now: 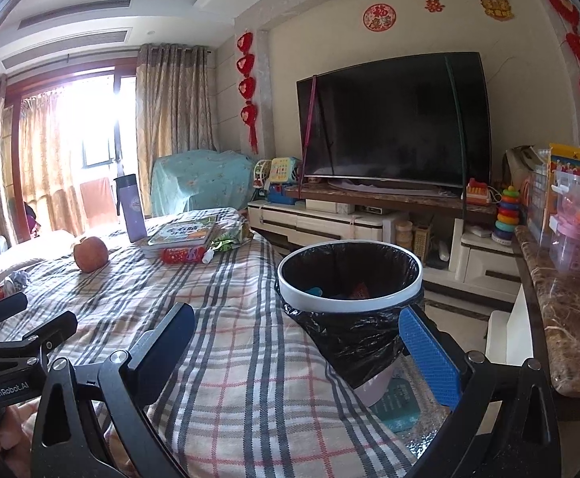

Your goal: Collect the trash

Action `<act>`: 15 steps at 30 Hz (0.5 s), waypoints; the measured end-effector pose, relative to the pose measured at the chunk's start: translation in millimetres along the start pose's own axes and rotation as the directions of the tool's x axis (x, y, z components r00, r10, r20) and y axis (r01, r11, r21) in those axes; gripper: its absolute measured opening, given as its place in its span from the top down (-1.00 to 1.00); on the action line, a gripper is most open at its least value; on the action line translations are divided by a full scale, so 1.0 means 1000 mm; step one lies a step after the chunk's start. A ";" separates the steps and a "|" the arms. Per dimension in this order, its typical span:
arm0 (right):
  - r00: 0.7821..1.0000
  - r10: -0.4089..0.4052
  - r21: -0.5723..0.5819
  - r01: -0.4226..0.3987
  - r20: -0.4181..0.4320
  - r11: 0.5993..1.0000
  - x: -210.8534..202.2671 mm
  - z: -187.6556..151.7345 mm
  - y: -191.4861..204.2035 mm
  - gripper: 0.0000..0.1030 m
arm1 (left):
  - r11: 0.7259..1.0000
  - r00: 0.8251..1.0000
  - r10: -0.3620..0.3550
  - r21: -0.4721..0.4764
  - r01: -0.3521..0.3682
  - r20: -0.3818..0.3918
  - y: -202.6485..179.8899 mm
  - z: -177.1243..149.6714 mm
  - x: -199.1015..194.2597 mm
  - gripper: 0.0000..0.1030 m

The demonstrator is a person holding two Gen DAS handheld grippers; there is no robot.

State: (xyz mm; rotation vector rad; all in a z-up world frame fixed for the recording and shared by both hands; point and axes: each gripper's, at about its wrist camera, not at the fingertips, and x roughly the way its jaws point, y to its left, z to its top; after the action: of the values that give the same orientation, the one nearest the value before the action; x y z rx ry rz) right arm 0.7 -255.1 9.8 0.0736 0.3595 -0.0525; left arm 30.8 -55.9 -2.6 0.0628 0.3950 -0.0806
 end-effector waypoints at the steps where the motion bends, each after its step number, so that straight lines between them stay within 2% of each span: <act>1: 1.000 -0.001 -0.001 0.001 0.001 1.000 0.000 0.000 0.001 -1.00 | 1.000 1.000 -0.001 -0.004 0.001 0.001 0.001 0.000 0.000 -1.00; 15: 1.000 0.019 0.004 -0.019 0.008 1.000 -0.001 0.000 0.003 -1.00 | 1.000 1.000 0.003 -0.016 -0.003 0.015 0.003 -0.002 -0.002 -1.00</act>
State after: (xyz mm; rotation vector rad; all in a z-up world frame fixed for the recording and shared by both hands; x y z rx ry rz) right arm -0.1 -251.6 10.5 0.0810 0.3508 -0.0342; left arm 28.5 -52.3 -3.4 0.0465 0.3806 -0.0748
